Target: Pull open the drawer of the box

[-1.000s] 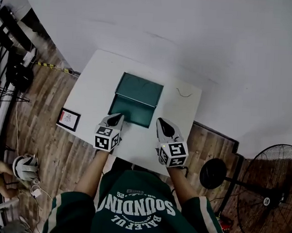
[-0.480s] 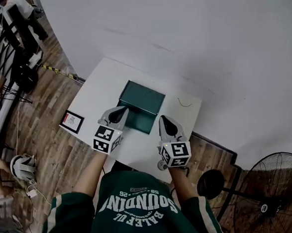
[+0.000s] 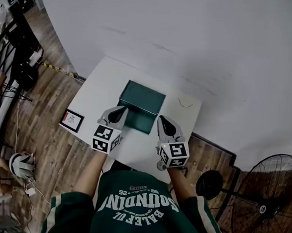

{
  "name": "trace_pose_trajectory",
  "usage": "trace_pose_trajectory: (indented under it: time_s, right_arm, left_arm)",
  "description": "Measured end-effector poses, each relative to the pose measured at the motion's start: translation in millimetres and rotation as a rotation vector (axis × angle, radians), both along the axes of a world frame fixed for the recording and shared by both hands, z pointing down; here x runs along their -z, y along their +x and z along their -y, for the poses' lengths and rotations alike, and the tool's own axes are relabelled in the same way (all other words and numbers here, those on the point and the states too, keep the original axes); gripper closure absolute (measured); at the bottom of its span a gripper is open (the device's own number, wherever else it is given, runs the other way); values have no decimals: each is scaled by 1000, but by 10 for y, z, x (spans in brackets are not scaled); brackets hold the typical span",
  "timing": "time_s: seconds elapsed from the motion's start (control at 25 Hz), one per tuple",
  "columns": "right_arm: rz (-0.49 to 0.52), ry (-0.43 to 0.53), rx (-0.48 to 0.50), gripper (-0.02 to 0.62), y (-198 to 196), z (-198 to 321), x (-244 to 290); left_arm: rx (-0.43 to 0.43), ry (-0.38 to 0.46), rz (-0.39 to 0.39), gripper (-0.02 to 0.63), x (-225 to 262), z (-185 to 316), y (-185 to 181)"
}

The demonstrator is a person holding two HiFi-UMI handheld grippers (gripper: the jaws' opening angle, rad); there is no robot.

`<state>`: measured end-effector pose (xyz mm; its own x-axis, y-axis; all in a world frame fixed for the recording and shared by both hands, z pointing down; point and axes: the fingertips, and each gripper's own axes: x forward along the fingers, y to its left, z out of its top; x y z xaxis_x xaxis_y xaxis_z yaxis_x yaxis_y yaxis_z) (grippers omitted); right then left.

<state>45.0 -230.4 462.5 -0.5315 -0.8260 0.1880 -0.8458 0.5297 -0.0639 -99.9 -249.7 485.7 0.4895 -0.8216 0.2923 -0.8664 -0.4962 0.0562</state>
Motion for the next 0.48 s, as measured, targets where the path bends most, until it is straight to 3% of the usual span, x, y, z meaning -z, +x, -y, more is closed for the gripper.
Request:
trace_pose_trajectory:
  time_s: [0.48]
  right_arm:
    - [6, -4, 9, 594, -14, -10, -28]
  left_arm:
    - [2, -1, -3, 554, 16, -23, -6]
